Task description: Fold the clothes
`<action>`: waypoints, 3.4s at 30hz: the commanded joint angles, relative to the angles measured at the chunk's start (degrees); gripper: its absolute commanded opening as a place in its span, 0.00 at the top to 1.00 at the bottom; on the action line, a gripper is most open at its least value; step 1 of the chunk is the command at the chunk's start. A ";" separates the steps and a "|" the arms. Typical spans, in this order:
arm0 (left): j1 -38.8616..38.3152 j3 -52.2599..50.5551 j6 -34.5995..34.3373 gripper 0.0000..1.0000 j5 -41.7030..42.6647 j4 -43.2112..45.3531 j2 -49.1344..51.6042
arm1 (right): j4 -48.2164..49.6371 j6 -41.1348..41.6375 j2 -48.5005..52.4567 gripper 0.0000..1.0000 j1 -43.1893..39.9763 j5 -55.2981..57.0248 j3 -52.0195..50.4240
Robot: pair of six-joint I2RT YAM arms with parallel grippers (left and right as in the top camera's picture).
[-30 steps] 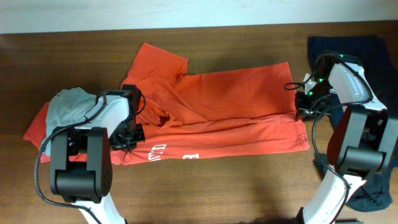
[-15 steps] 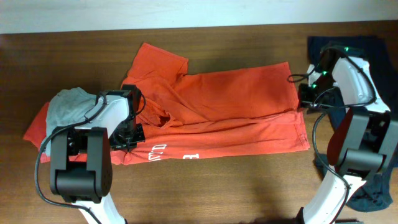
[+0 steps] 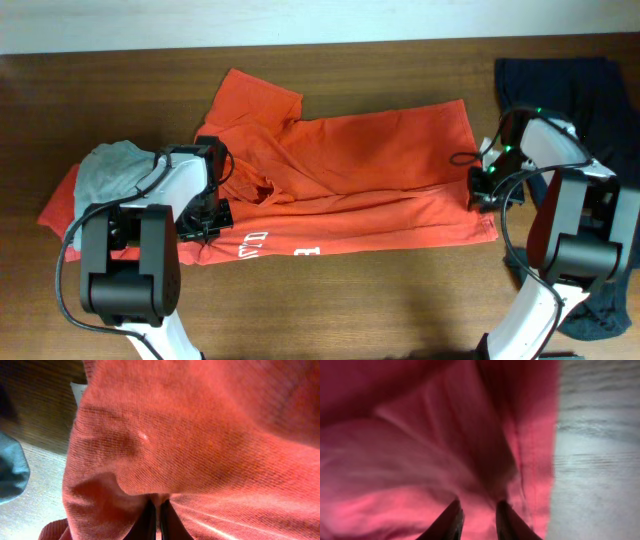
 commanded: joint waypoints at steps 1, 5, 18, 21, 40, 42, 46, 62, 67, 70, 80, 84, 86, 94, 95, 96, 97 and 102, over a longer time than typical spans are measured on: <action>0.55 -2.29 0.04 0.93 -1.01 2.82 3.63 | 3.80 1.29 -0.85 0.73 -0.17 -1.57 -4.76; 0.52 -2.29 0.04 0.92 -1.01 1.90 3.63 | 3.39 3.02 -0.85 0.73 -0.28 -1.05 -8.02; 0.55 -2.29 0.04 0.91 -1.53 -5.97 3.65 | -4.48 12.94 -0.85 0.72 -0.39 10.56 -10.80; 0.55 -2.29 0.04 0.94 -1.92 -7.23 3.65 | -4.50 14.29 -0.85 0.73 -0.39 12.02 -10.80; -0.48 11.76 1.79 0.46 -1.03 -9.33 -16.90 | -7.96 8.50 -24.26 0.46 -0.26 4.24 4.11; -0.48 11.76 1.79 0.46 -1.05 -8.35 -18.29 | -7.87 7.50 -25.64 0.46 -0.26 4.26 4.48; -0.46 11.74 3.67 0.46 -1.55 2.54 -17.99 | -7.91 7.48 -25.59 0.45 -0.26 4.24 4.44; 7.67 34.58 32.72 0.39 20.96 20.26 15.47 | -9.03 6.40 -25.59 0.45 -0.26 4.24 4.44; 7.67 34.56 33.86 0.39 20.98 21.59 18.40 | -9.20 6.40 -25.59 0.45 -0.26 4.24 4.42; 7.67 34.56 34.82 0.39 20.02 22.32 19.15 | -9.25 6.40 -25.59 0.45 -0.26 4.24 4.33; 7.67 34.56 34.82 0.67 20.72 17.99 22.34 | -9.22 6.43 -25.59 0.46 -0.26 4.24 4.28; 7.67 34.60 34.77 0.87 20.72 17.38 22.25 | -8.81 6.43 -25.59 0.46 -0.26 4.24 4.28; 7.67 34.93 33.14 0.96 20.79 16.65 22.18 | -6.73 6.43 -25.51 0.51 -0.26 4.22 4.28; 7.67 37.33 29.20 1.00 32.72 12.66 22.05 | 8.76 3.37 -19.34 0.48 -0.26 -1.03 4.28; 7.67 37.35 29.18 1.00 33.51 12.50 22.03 | 10.32 1.92 -17.81 0.40 -0.26 -2.80 4.28; 7.67 37.35 28.63 1.00 33.66 12.39 21.97 | 11.80 0.79 -16.20 0.33 -0.26 -4.00 4.28; 7.74 37.35 26.97 1.00 33.29 12.24 21.97 | 14.93 0.66 -13.07 0.23 -0.28 -4.50 4.28; 8.22 37.33 22.58 1.00 33.09 12.28 21.97 | 23.10 0.66 -6.62 0.23 -0.28 -4.61 4.28</action>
